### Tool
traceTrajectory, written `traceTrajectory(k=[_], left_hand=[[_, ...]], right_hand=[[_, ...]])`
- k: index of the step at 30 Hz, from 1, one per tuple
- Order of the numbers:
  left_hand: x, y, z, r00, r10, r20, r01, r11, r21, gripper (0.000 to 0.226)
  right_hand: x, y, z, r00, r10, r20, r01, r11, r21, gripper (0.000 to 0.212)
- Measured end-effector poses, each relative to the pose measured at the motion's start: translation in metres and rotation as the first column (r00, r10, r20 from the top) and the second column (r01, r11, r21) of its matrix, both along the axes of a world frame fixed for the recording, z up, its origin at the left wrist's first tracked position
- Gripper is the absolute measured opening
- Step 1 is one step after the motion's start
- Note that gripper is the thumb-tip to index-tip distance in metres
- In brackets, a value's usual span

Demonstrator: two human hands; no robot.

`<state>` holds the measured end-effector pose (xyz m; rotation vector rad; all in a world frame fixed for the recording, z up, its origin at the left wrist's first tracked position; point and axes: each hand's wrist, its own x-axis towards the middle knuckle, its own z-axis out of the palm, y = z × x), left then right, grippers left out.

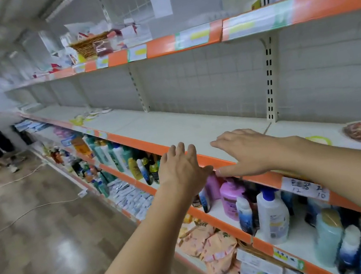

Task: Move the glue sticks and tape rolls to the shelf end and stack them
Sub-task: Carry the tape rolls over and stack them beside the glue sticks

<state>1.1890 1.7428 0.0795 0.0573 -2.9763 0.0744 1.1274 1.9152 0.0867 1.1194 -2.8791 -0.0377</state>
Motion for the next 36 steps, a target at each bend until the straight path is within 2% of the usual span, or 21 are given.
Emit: traceTrajectory(k=[8,15,21,36], left_hand=[[-0.043,-0.116,-0.014,0.996,0.089,0.018,-0.088,0.995,-0.041,0.071],[-0.078,-0.194,-0.026,0.986,0.166,0.032,-0.166,0.986,-0.012,0.068],[-0.116,-0.256,-0.034,0.975,0.216,0.058,-0.218,0.975,0.034,0.07],[-0.277,-0.451,-0.034,0.938,0.345,0.033,-0.346,0.938,0.035,0.073]], right_hand=[[-0.059,-0.122,-0.019,0.995,0.085,0.056,-0.081,0.995,-0.063,0.077],[-0.105,-0.203,-0.03,0.989,0.119,0.087,-0.114,0.991,-0.068,0.085],[-0.159,-0.271,-0.046,0.985,0.147,0.091,-0.143,0.988,-0.056,0.074],[-0.33,-0.481,-0.04,0.962,0.261,0.077,-0.258,0.965,-0.039,0.074]])
